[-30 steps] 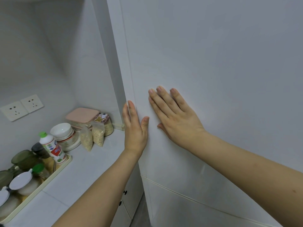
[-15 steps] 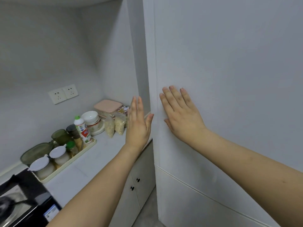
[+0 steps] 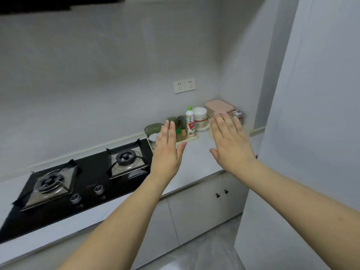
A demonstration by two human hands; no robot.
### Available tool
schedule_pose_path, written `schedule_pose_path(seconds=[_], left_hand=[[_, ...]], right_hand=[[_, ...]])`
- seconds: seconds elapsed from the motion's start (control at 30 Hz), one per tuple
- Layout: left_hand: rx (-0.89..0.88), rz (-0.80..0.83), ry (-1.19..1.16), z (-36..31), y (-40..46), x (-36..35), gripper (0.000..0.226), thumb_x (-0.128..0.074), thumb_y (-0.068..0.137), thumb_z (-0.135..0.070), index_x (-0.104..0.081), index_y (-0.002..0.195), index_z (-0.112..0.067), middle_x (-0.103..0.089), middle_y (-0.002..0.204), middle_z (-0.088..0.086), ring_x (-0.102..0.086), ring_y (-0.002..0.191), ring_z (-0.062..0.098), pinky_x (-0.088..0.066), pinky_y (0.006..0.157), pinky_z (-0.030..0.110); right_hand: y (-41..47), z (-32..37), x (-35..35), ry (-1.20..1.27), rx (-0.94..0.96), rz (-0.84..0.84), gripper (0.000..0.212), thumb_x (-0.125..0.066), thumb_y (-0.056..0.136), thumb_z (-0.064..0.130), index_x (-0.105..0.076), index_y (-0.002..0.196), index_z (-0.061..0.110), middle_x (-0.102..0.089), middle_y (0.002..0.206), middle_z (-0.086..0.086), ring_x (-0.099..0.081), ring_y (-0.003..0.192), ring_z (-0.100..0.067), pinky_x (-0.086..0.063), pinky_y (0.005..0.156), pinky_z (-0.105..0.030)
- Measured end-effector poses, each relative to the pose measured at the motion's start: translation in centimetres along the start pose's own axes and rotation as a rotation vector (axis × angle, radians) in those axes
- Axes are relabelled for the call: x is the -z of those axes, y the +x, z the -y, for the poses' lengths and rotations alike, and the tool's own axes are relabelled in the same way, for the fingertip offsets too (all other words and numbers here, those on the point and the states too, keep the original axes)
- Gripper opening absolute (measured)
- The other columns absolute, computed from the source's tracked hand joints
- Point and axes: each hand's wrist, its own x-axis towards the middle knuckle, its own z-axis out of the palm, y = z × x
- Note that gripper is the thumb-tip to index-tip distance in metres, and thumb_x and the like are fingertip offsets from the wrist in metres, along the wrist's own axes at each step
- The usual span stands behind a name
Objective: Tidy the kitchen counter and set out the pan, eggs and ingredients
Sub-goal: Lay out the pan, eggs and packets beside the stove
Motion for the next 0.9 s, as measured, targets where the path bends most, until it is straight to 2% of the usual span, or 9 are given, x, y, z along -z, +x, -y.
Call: schedule_pose_path(seconds=[0.07, 0.13, 0.2, 0.3, 0.4, 0.57, 0.7, 0.8, 0.9], left_hand=[[0.079, -0.045, 0.081, 2.6, -2.9, 3.5, 0.067, -0.036, 0.101, -0.041, -0.009, 0.154, -0.011, -0.007, 0.161, 0.007, -0.006, 0.148, 0.021, -0.010, 0.121, 0.039], [0.133, -0.054, 0.129, 4.7, -5.0, 6.3, 0.067, -0.034, 0.100, -0.042, -0.010, 0.153, -0.010, -0.008, 0.161, 0.008, -0.006, 0.148, 0.021, -0.008, 0.121, 0.036], [0.204, -0.081, 0.203, 7.2, -7.6, 9.6, 0.068, -0.030, 0.099, -0.045, -0.010, 0.153, -0.009, -0.008, 0.161, 0.008, -0.005, 0.149, 0.021, -0.005, 0.121, 0.034], [0.288, -0.127, 0.245, 10.3, -10.9, 13.6, 0.067, -0.033, 0.100, -0.043, -0.012, 0.153, -0.008, -0.009, 0.161, 0.009, -0.007, 0.148, 0.021, -0.004, 0.121, 0.034], [0.372, -0.159, 0.288, 13.2, -14.9, 17.9, 0.069, -0.030, 0.099, -0.047, -0.012, 0.153, -0.008, -0.010, 0.161, 0.010, -0.007, 0.148, 0.022, -0.005, 0.120, 0.036], [0.498, -0.241, 0.361, 19.5, -21.7, 25.7, 0.069, -0.031, 0.099, -0.047, -0.015, 0.152, -0.006, -0.014, 0.160, 0.012, -0.011, 0.148, 0.025, -0.010, 0.120, 0.039], [0.609, -0.286, 0.416, 24.4, -27.0, 32.3, 0.067, -0.032, 0.100, -0.043, -0.012, 0.153, -0.007, -0.011, 0.160, 0.010, -0.008, 0.148, 0.022, -0.001, 0.117, 0.029], [0.660, -0.319, 0.453, 27.6, -30.5, 36.3, 0.065, -0.036, 0.101, -0.039, -0.012, 0.153, -0.007, -0.011, 0.161, 0.010, -0.007, 0.148, 0.022, -0.003, 0.119, 0.032], [0.693, -0.326, 0.480, 30.7, -34.3, 40.1, 0.064, -0.038, 0.101, -0.038, -0.015, 0.153, -0.007, -0.012, 0.160, 0.010, -0.009, 0.148, 0.022, -0.001, 0.118, 0.030]], right_hand=[[0.5, 4.1, 0.7, 0.063, 0.103, -0.012, 0.091, -0.065, 0.081, 0.043, -0.021, 0.149, 0.000, -0.019, 0.156, -0.018, -0.012, 0.146, -0.032, -0.004, 0.119, -0.046], [0.9, 7.5, 1.3, 0.116, 0.141, -0.046, 0.092, -0.073, 0.074, 0.042, -0.032, 0.145, -0.001, -0.029, 0.152, -0.018, -0.023, 0.143, -0.033, -0.011, 0.118, -0.047], [1.2, 11.7, 2.7, 0.176, 0.226, -0.076, 0.091, -0.073, 0.074, 0.042, -0.033, 0.144, -0.001, -0.030, 0.152, -0.018, -0.024, 0.143, -0.033, -0.012, 0.118, -0.047], [1.2, 16.9, 4.5, 0.212, 0.337, -0.097, 0.089, -0.065, 0.082, 0.043, -0.022, 0.149, 0.002, -0.019, 0.157, -0.016, -0.013, 0.146, -0.032, -0.006, 0.118, -0.046], [1.1, 22.9, 6.9, 0.249, 0.420, -0.123, 0.088, -0.064, 0.083, 0.041, -0.021, 0.149, 0.001, -0.017, 0.157, -0.016, -0.013, 0.146, -0.032, -0.008, 0.118, -0.047], [0.5, 33.9, 10.9, 0.352, 0.601, -0.156, 0.087, -0.048, 0.093, 0.045, 0.002, 0.151, 0.004, 0.006, 0.159, -0.014, 0.008, 0.147, -0.030, 0.008, 0.117, -0.044], [-0.3, 43.3, 14.4, 0.441, 0.712, -0.183, 0.086, -0.053, 0.091, 0.043, -0.006, 0.152, 0.004, 0.000, 0.160, -0.014, 0.003, 0.147, -0.030, 0.005, 0.118, -0.044], [-1.0, 49.4, 16.6, 0.464, 0.794, -0.172, 0.084, -0.051, 0.092, 0.043, -0.005, 0.152, 0.005, -0.001, 0.160, -0.014, 0.003, 0.147, -0.029, 0.004, 0.118, -0.044], [-2.2, 55.6, 18.5, 0.461, 0.849, -0.185, 0.088, -0.066, 0.082, 0.043, -0.025, 0.148, 0.002, -0.023, 0.155, -0.017, -0.017, 0.145, -0.032, -0.009, 0.118, -0.046]])
